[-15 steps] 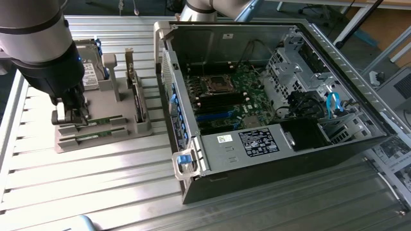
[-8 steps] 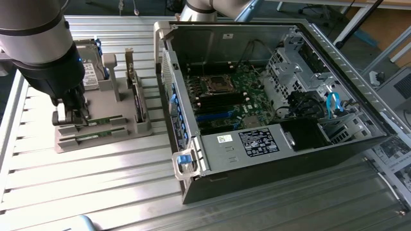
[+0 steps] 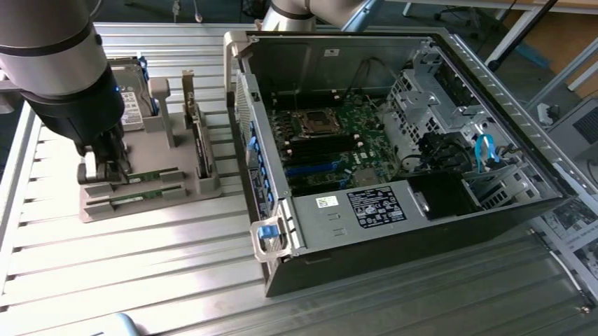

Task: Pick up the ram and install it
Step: 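Pick up the ram and move it above insertion slot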

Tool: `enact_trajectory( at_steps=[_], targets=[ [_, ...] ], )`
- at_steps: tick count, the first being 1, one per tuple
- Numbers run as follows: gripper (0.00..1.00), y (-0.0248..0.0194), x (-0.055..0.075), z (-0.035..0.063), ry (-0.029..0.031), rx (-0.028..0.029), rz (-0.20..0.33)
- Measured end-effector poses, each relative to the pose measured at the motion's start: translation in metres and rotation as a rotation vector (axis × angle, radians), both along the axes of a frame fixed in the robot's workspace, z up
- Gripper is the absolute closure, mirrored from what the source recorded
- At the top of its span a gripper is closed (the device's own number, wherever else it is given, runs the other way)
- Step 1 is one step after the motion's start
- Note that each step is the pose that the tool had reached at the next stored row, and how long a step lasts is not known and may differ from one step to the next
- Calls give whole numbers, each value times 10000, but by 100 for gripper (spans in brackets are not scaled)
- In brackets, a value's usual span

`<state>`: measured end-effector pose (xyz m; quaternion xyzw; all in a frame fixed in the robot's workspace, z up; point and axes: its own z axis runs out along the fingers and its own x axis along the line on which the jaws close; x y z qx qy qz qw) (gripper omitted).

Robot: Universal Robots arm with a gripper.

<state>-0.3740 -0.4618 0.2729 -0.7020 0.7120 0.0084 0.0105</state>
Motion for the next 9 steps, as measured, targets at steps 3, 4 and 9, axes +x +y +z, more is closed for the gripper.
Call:
enact_trajectory(
  at_steps=[3,4,9],
  targets=[
    [70,0,0,-11,0,0,5],
    [70,0,0,-13,0,0,6],
    [70,0,0,-29,0,0,13]
  ],
)
